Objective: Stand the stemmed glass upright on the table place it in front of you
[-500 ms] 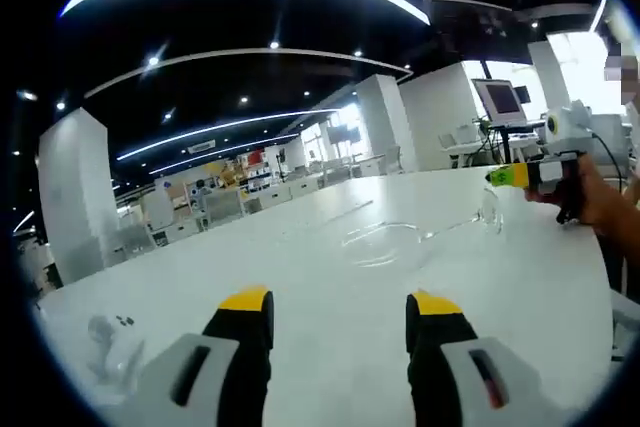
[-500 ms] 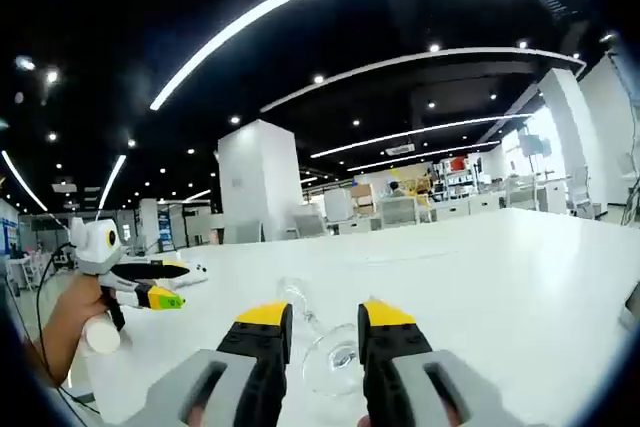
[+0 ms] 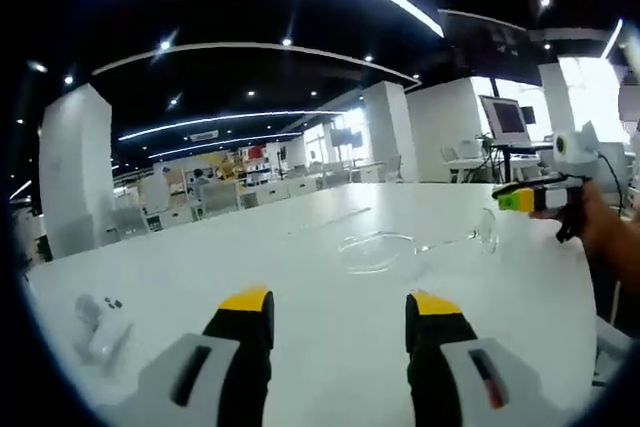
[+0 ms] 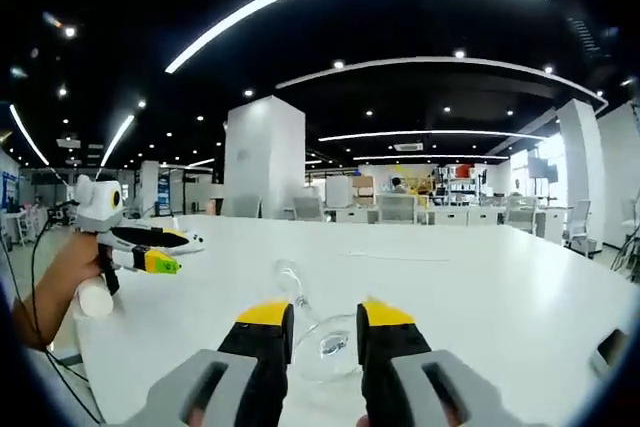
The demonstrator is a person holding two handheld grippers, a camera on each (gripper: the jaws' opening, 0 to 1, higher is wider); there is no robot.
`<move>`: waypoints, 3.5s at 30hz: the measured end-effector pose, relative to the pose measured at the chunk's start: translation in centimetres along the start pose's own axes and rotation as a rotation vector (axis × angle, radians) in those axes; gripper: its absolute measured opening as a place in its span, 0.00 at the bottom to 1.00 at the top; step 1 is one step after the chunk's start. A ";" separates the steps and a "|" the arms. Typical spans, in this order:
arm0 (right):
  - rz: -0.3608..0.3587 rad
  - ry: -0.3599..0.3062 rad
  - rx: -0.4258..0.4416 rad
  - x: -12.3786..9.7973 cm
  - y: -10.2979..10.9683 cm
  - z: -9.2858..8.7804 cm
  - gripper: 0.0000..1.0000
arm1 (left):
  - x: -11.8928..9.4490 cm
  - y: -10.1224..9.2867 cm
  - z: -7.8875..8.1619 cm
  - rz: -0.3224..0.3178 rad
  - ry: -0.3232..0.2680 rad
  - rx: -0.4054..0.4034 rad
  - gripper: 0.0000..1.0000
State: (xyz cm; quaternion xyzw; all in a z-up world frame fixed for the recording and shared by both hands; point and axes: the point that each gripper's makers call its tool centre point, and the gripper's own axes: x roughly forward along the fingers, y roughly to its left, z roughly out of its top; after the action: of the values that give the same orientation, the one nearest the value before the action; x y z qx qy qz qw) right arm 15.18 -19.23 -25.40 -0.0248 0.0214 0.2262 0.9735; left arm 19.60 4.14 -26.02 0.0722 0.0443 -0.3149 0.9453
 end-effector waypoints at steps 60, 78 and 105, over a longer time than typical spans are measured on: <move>0.186 0.289 -0.086 2.9 1.5 0.8 0.35 | 0.7 -3.0 -1.4 -0.170 0.091 -0.036 0.58; 0.222 0.417 -0.162 4.1 1.0 0.5 0.35 | 0.8 -2.3 -0.9 -0.149 0.067 -0.044 0.57; 0.284 0.572 -0.207 5.9 0.7 -1.1 0.33 | 0.9 -2.6 -1.5 -0.155 0.093 -0.024 0.57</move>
State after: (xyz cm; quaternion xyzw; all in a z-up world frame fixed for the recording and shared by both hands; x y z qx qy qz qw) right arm 20.10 -16.08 -26.85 -0.1826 0.2738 0.3446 0.8792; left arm 18.71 1.79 -27.94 0.0718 0.0975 -0.3827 0.9159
